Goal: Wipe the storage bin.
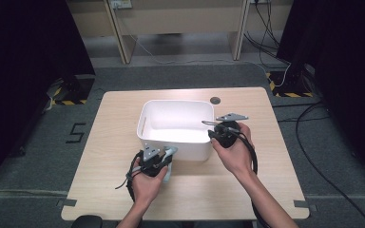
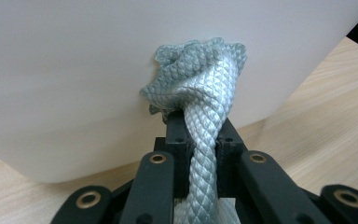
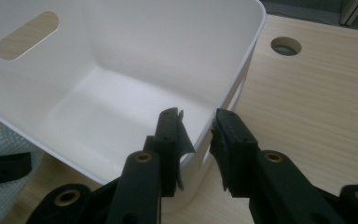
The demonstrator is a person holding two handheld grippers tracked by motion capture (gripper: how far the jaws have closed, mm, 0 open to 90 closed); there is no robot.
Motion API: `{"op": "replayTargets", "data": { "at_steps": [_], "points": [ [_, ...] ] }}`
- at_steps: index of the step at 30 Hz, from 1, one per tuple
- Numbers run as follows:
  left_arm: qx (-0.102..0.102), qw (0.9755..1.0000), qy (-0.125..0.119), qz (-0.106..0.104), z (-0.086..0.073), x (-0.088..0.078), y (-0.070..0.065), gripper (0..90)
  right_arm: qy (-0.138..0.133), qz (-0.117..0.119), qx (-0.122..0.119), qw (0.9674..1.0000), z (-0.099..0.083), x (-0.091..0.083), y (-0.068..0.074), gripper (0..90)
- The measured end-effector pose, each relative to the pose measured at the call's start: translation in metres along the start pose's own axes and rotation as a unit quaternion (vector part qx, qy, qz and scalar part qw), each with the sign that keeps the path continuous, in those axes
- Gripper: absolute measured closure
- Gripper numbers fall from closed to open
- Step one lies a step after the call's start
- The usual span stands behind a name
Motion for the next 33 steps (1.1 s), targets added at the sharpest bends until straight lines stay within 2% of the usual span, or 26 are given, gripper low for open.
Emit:
{"op": "replayTargets", "data": {
  "at_steps": [13,26,33],
  "points": [
    [0.011,0.9996,-0.024,0.007,0.010,-0.009,-0.002,79.8,0.000,-0.001,0.000,1.0000,0.000,0.000,0.000,71.7],
    [0.013,0.9995,-0.027,0.007,0.015,-0.009,-0.003,79.8,0.000,-0.001,-0.001,1.0000,0.000,0.000,0.000,71.7],
    [0.017,0.9995,-0.028,0.001,0.018,-0.007,-0.010,79.8,-0.001,-0.002,-0.002,1.0000,0.000,0.000,0.000,71.7]
  ]
}}
Point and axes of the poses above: each handheld gripper's, and its own axes: x roughly forward along the jaws, z roughly out of its top, y roughly to its left, the point moved 1 cm from there along x, roughly forward along the jaws, and after that the axes turned 15 degrees about x, right-handed, at the moved point
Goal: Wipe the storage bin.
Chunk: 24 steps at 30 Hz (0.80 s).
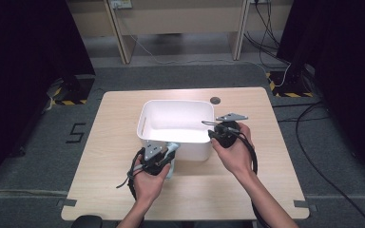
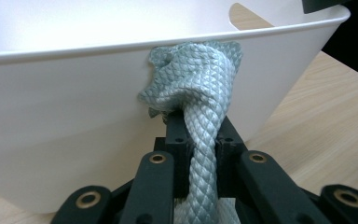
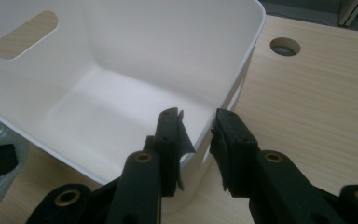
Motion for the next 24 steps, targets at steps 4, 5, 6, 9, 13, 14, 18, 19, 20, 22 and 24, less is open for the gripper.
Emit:
{"op": "replayTargets", "data": {
  "at_steps": [4,5,6,9,13,14,18,19,20,22,24],
  "points": [
    [-0.001,1.0000,-0.001,-0.001,0.0004,0.0014,-0.0010,79.8,0.001,0.001,0.002,1.0000,0.0000,0.0000,-0.0002,71.7],
    [-0.001,1.0000,0.000,-0.001,0.0004,0.0013,-0.0008,79.8,0.001,0.001,0.001,1.0000,0.0000,0.0000,-0.0004,71.7],
    [-0.001,1.0000,0.000,-0.001,0.0004,0.0013,-0.0008,79.8,0.001,0.001,0.001,1.0000,0.0000,0.0000,-0.0004,71.7],
    [-0.002,1.0000,-0.002,-0.001,-0.0001,0.0015,-0.0007,79.7,0.001,0.001,0.001,1.0000,0.0000,0.0000,0.0000,71.7],
    [0.000,1.0000,0.000,-0.001,-0.0003,0.0020,-0.0004,79.7,0.000,0.001,0.001,1.0000,-0.0001,0.0000,0.0000,71.7],
    [0.000,1.0000,0.000,-0.001,-0.0004,0.0021,-0.0003,79.6,0.000,0.001,0.001,1.0000,-0.0001,0.0000,0.0000,71.7],
    [0.000,1.0000,-0.001,-0.001,-0.0016,0.0035,-0.0005,79.6,0.000,0.001,0.001,1.0000,0.0000,0.0000,-0.0001,71.7],
    [-0.001,1.0000,-0.001,-0.001,-0.0019,0.0037,-0.0006,79.6,0.000,0.001,0.001,1.0000,0.0000,0.0001,-0.0002,71.7],
    [-0.001,1.0000,0.000,-0.002,-0.0023,0.0039,-0.0007,79.6,0.000,0.001,0.002,1.0000,0.0000,0.0001,-0.0001,71.7],
    [0.000,1.0000,0.001,-0.002,-0.0035,0.0052,-0.0010,79.6,0.000,0.001,0.002,1.0000,0.0000,0.0001,-0.0001,71.7],
    [0.000,1.0000,0.002,-0.002,-0.0042,0.0058,-0.0010,79.6,0.000,0.001,0.001,1.0000,0.0000,0.0001,-0.0002,71.7]
  ]
}}
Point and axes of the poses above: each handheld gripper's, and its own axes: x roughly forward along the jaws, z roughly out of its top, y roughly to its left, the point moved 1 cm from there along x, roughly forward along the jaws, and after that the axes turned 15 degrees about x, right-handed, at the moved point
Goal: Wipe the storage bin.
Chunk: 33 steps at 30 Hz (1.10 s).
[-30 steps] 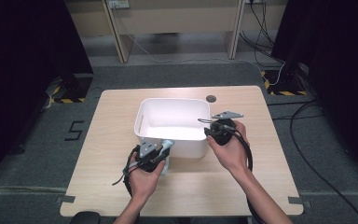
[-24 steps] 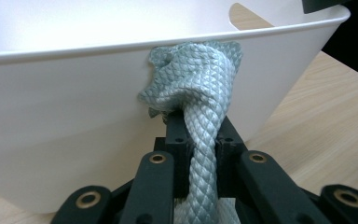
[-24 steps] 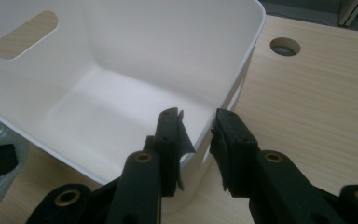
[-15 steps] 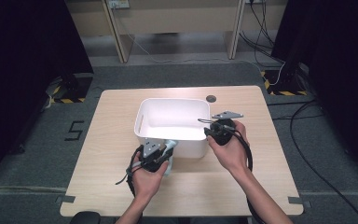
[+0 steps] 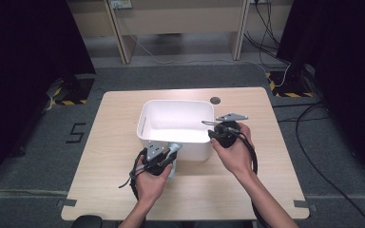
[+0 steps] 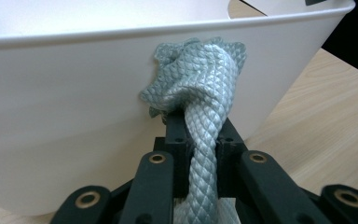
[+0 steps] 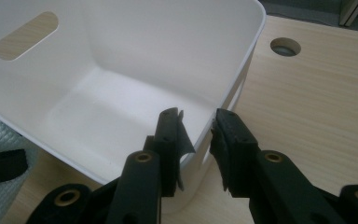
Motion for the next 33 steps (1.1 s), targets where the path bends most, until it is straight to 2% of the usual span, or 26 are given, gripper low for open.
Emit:
{"op": "replayTargets", "data": {
  "at_steps": [23,33],
  "points": [
    [0.001,0.9999,0.012,0.000,-0.013,0.010,-0.002,79.4,-0.001,0.000,-0.001,1.0000,0.000,0.000,0.000,71.6],
    [-0.002,0.9996,0.028,-0.003,-0.022,0.017,-0.003,79.4,-0.001,0.000,-0.001,1.0000,0.000,0.000,0.001,71.5]
  ]
}}
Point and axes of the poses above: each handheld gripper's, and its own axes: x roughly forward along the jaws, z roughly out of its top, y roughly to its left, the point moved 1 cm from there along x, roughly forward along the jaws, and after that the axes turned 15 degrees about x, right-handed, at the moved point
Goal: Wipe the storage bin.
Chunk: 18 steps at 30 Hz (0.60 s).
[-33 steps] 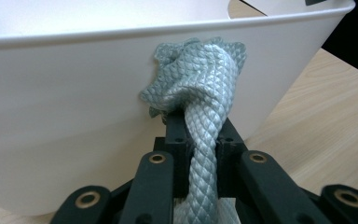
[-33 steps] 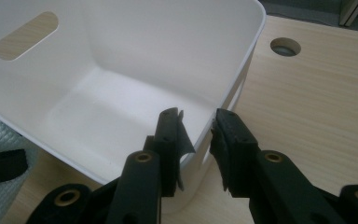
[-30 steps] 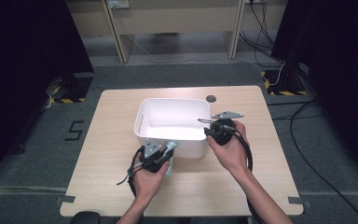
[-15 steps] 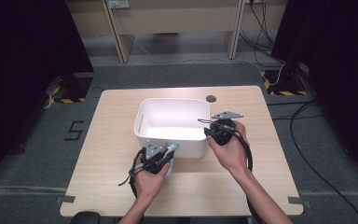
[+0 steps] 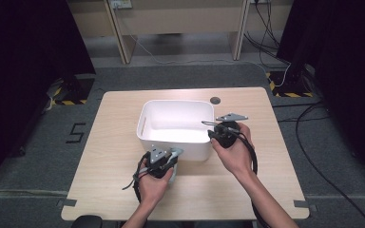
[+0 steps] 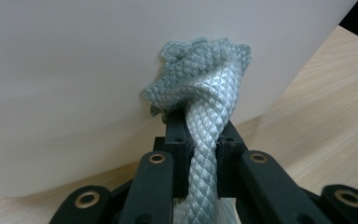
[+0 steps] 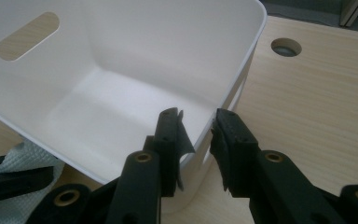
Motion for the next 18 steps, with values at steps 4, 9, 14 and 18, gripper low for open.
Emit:
{"op": "replayTargets", "data": {
  "at_steps": [4,9,14,18],
  "points": [
    [-0.003,1.0000,0.004,0.000,-0.004,0.003,0.000,79.4,0.000,-0.001,0.000,1.0000,0.000,0.000,0.000,71.5],
    [0.000,0.9999,0.011,0.000,-0.007,0.006,0.000,79.4,0.001,-0.001,0.000,1.0000,0.000,0.000,0.000,71.5],
    [0.002,0.9998,0.021,0.000,-0.011,0.010,0.000,79.4,0.001,0.000,0.000,1.0000,0.000,0.000,0.000,71.5],
    [0.003,0.9996,0.029,-0.001,-0.014,0.013,0.000,79.4,0.000,0.000,0.000,1.0000,0.000,0.000,0.000,71.5]
  ]
}}
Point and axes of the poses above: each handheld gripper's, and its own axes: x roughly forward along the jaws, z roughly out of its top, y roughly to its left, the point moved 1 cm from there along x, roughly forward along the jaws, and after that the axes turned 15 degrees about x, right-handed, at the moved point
